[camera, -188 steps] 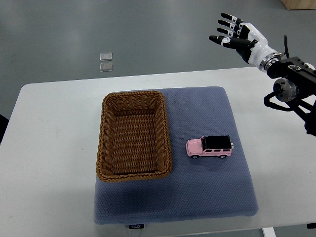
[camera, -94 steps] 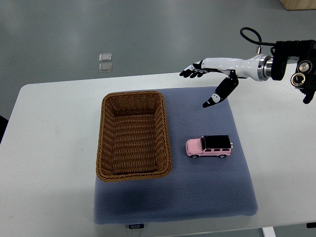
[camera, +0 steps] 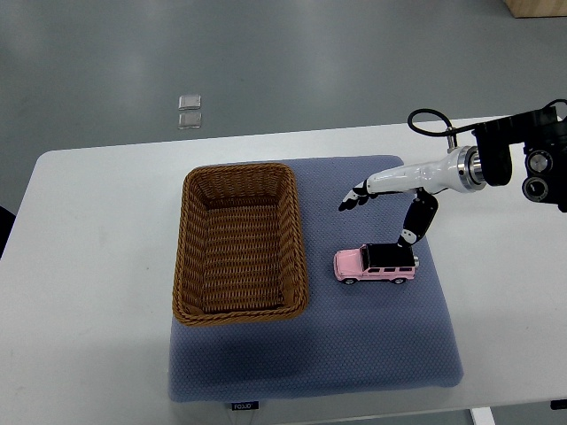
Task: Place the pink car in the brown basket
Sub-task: 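Reach the right hand over the pink toy car, then close the right hand fingers around the pink car's roof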
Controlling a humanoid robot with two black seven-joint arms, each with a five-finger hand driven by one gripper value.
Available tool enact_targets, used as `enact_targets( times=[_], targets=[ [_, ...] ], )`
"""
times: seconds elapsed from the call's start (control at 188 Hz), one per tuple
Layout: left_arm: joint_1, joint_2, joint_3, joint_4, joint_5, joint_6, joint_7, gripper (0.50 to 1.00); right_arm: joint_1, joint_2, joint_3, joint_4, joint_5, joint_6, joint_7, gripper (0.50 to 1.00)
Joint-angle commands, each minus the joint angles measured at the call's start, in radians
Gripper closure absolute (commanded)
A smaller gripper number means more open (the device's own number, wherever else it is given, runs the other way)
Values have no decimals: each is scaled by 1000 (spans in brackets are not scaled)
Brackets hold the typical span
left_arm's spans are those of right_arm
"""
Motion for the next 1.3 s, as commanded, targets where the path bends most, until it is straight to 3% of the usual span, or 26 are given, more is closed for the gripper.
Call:
enact_targets(
  times=[0.0,0.218,0.324,0.477,0.653,1.072,1.151,1.294],
  targets=[
    [0,0,0,0,0,0,0,500,-29,3,0,-1,0,-25,-60,601],
    [0,0,0,0,0,0,0,500,-62,3,1,2,83,-45,-164,605],
    [0,0,0,0,0,0,0,500,-70,3,0,3,208,-53,-179,605],
    [0,0,0,0,0,0,0,500,-99,8,0,16,280,-116,-230,605],
    [0,0,0,0,0,0,0,500,-139,16,0,22,346,-168,-230,605],
    [0,0,0,0,0,0,0,500,-153,46,0,5,197,-166,-224,628],
    [0,0,0,0,0,0,0,500,-153,65,0,5,192,-159,-222,666],
    [0,0,0,0,0,0,0,500,-160,82,0,5,188,-146,-221,675]
  ],
)
